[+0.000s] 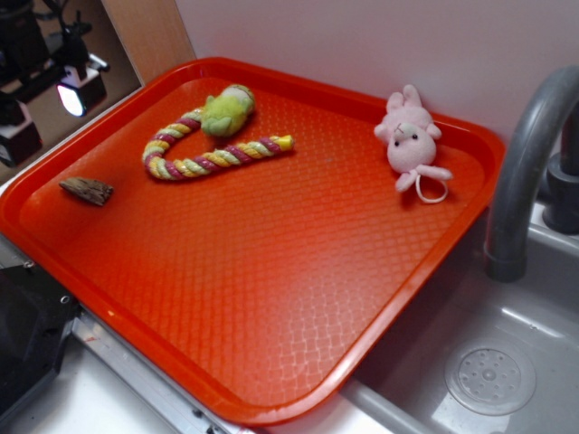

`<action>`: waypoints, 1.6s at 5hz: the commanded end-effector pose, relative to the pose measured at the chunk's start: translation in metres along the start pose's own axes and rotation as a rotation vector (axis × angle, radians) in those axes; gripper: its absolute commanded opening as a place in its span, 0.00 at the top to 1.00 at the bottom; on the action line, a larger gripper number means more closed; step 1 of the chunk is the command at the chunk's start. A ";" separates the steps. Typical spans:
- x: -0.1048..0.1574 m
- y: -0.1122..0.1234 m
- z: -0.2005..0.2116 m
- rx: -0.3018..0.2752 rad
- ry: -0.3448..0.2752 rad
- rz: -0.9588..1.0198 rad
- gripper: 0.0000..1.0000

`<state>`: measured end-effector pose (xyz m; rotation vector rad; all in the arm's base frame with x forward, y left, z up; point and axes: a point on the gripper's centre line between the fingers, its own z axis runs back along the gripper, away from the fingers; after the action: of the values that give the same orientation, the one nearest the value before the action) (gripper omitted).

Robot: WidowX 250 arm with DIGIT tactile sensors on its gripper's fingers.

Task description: Grab the wood chip.

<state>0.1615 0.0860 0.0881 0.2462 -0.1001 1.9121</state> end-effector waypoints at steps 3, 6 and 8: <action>0.010 0.000 -0.056 -0.198 -0.157 -0.247 0.00; -0.002 -0.002 -0.082 -0.227 -0.213 -0.355 0.00; -0.007 0.001 -0.087 -0.226 -0.243 -0.358 1.00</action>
<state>0.1704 0.0975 0.0086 0.3145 -0.4399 1.4670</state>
